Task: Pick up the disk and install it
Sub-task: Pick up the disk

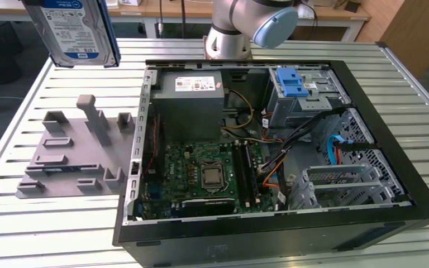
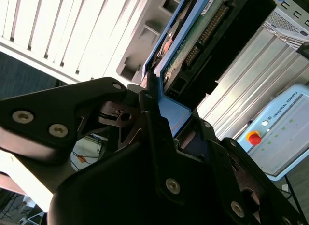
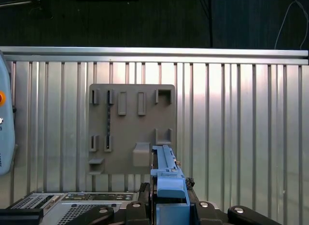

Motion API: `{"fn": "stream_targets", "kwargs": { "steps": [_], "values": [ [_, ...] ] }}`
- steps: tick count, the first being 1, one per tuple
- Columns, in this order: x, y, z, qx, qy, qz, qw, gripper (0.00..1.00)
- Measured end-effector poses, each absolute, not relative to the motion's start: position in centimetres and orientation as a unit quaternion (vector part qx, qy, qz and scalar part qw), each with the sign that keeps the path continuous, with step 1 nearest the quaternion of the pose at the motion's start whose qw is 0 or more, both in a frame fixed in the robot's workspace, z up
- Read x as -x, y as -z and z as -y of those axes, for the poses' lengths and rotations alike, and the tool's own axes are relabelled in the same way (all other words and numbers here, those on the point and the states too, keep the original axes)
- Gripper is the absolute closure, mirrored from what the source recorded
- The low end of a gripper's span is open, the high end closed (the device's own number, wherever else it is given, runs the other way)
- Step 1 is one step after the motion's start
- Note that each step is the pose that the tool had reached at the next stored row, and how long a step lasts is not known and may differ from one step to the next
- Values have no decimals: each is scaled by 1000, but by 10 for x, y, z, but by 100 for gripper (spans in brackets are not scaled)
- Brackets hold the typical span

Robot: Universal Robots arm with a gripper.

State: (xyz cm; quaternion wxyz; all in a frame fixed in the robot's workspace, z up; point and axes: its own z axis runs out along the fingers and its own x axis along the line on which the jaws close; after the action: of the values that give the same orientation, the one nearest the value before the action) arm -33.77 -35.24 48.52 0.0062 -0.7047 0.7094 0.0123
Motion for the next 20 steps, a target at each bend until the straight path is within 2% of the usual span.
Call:
{"fn": "stream_targets", "kwargs": {
  "steps": [20],
  "values": [
    [334, -485, 356, 705, -12, -709, 6, 64]
  ]
}}
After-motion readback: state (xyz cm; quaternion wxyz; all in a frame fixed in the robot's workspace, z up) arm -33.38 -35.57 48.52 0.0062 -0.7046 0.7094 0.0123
